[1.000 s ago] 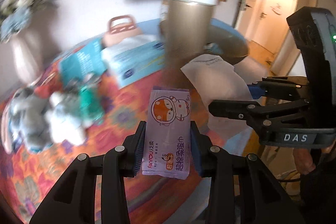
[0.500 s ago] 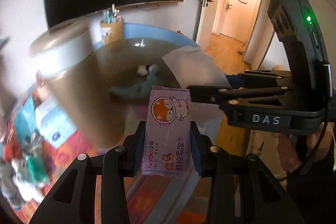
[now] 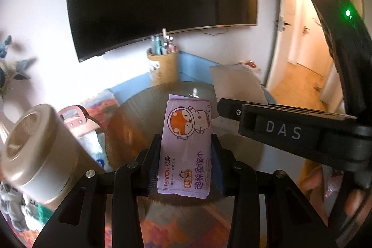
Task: Organize soft objects
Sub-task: 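Carry wipes pack with left tool to glass table while right tool carries pouch, release both, then bring both open tools back over the quilt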
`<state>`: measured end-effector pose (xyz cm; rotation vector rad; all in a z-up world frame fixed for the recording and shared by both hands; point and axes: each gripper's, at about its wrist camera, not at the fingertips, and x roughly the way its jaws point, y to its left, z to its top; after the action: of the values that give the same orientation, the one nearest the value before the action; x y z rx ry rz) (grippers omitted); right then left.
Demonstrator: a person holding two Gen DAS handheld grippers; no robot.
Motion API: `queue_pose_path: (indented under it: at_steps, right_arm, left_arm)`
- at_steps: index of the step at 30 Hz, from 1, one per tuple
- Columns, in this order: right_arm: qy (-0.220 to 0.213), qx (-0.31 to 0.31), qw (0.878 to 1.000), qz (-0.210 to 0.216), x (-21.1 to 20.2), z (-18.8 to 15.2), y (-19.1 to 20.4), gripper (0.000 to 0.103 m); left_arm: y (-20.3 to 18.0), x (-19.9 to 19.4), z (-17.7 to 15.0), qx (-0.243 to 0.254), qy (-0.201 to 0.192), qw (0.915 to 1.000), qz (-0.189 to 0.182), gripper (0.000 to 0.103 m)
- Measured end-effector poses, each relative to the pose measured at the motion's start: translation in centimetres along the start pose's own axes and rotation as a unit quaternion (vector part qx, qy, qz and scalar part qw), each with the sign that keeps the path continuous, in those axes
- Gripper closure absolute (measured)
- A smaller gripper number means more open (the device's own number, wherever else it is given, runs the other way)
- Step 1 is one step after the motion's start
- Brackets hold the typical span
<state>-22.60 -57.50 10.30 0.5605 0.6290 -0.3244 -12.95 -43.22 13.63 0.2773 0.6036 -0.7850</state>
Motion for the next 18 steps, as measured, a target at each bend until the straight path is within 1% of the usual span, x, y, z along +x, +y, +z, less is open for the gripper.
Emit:
queue_pose_path:
  at_steps: [1,2,3,4,5,6,7,8,10,12,14,18]
  right_arm:
    - [0.003,-0.003,1.0,0.004,0.7,0.4,-0.1,0.064]
    - [0.008,-0.004,1.0,-0.003,1.4,0.6,-0.1,0.064]
    - [0.014,-0.004,1.0,-0.007,1.9,0.8,-0.2,0.062]
    - [0.021,-0.003,1.0,-0.008,2.5,1.0,-0.3,0.06]
    - [0.03,0.002,1.0,-0.004,3.2,1.2,-0.6,0.048]
    - [0.035,0.009,0.999,-0.002,3.6,1.3,-1.0,0.041]
    - [0.036,0.015,0.999,-0.001,3.6,1.2,-1.3,0.041]
    - [0.037,0.02,0.999,0.002,3.6,1.2,-1.6,0.041]
    - [0.035,0.025,0.999,0.01,3.3,1.0,-2.0,0.041]
    - [0.031,0.032,0.999,0.026,2.9,0.6,-2.4,0.041]
    - [0.021,0.041,0.998,0.053,2.0,0.1,-2.9,0.041]
    - [-0.004,0.046,0.997,0.067,-0.2,-1.2,-3.1,0.04]
  left_arm:
    - [-0.1,0.7,0.1,-0.003,0.001,0.9999,0.015,0.066]
    - [-0.1,1.1,0.1,-0.006,0.002,0.9997,0.025,0.066]
    - [0.0,1.6,0.1,-0.01,0.003,0.9994,0.032,0.064]
    - [-0.1,2.0,0.2,-0.013,0.001,0.9992,0.037,0.06]
    - [-0.2,2.1,0.1,-0.013,-0.004,0.9992,0.038,0.045]
    - [-0.3,2.1,0.1,-0.009,-0.012,0.9993,0.035,0.035]
    - [-0.5,2.1,0.0,-0.005,-0.017,0.9994,0.028,0.032]
    - [-0.7,2.1,0.0,0.002,-0.02,0.9995,0.024,0.03]
    - [-1.5,1.7,-0.2,0.015,-0.031,0.9988,0.035,0.027]
    - [-2.1,1.4,-0.4,0.028,-0.037,0.9981,0.041,0.019]
    - [-2.9,0.7,-0.8,0.044,-0.044,0.9972,0.042,0.019]
    - [-4.1,-1.5,-1.9,0.075,-0.053,0.9954,0.028,0.019]
